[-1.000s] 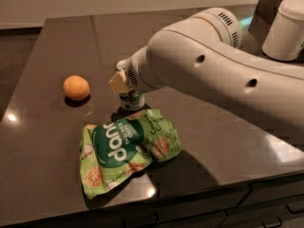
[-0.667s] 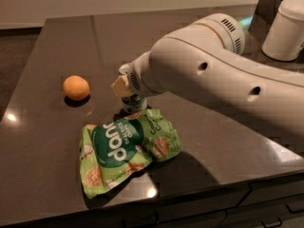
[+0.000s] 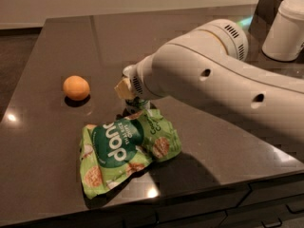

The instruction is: Move 7up can near green rice chip bag

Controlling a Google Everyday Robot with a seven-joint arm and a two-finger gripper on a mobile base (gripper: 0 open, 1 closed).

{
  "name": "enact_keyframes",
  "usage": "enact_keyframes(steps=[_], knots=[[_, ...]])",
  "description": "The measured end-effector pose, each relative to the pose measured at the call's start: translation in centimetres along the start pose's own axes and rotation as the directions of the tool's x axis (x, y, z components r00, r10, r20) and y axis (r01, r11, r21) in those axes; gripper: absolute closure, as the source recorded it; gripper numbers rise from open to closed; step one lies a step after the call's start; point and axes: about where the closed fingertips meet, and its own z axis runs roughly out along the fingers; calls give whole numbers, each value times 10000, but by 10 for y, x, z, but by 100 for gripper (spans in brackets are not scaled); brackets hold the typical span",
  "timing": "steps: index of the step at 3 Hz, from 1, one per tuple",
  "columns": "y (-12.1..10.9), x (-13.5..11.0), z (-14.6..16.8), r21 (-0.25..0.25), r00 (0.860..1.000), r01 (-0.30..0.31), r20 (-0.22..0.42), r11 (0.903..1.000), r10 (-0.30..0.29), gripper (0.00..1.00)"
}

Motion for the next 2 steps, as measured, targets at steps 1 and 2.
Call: enact_keyframes(steps=[1,2], knots=[[-2,-2,0,-35,10000,-22,77,10000,22,0],[-2,-2,0,-35,10000,-21,77,10000,21,0]])
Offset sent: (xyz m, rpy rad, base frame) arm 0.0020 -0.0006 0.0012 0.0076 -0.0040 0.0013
